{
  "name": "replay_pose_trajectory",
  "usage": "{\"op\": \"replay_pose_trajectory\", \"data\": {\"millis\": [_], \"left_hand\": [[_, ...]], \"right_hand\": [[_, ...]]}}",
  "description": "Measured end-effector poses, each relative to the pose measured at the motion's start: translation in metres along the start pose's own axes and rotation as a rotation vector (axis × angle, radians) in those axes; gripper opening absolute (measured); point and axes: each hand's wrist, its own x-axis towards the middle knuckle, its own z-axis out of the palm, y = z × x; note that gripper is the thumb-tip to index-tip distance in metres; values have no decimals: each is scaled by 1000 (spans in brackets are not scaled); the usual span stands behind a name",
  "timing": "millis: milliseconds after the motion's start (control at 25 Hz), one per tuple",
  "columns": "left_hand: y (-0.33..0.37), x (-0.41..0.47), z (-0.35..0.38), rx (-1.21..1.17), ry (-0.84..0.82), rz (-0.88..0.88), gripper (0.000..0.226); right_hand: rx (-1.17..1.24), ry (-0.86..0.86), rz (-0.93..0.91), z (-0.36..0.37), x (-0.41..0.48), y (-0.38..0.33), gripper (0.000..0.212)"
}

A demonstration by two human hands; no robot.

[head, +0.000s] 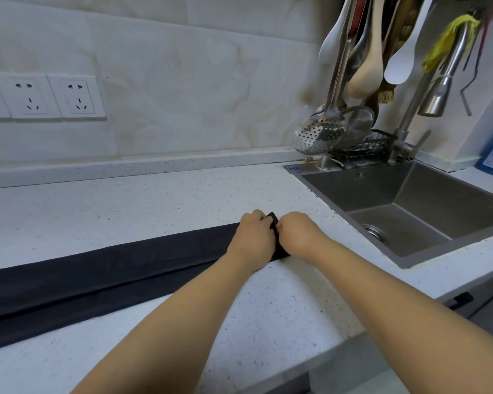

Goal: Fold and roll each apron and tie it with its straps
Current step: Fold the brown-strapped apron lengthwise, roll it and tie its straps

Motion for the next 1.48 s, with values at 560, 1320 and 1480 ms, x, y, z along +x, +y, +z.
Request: {"op": "replay_pose_trajectory", "data": {"millis": [560,1320,1480], "left_hand": [[-1,-10,-7,-142,225,-208,32],[-21,-62,-24,216,66,78,31],[-23,-65,-28,281,60,24,35]], "right_hand": [[-137,191,10,18,-4,-26,17],[-280,190,-3,16,-4,-50,21],[-373,165,-41,17,-10,-56,17]]}}
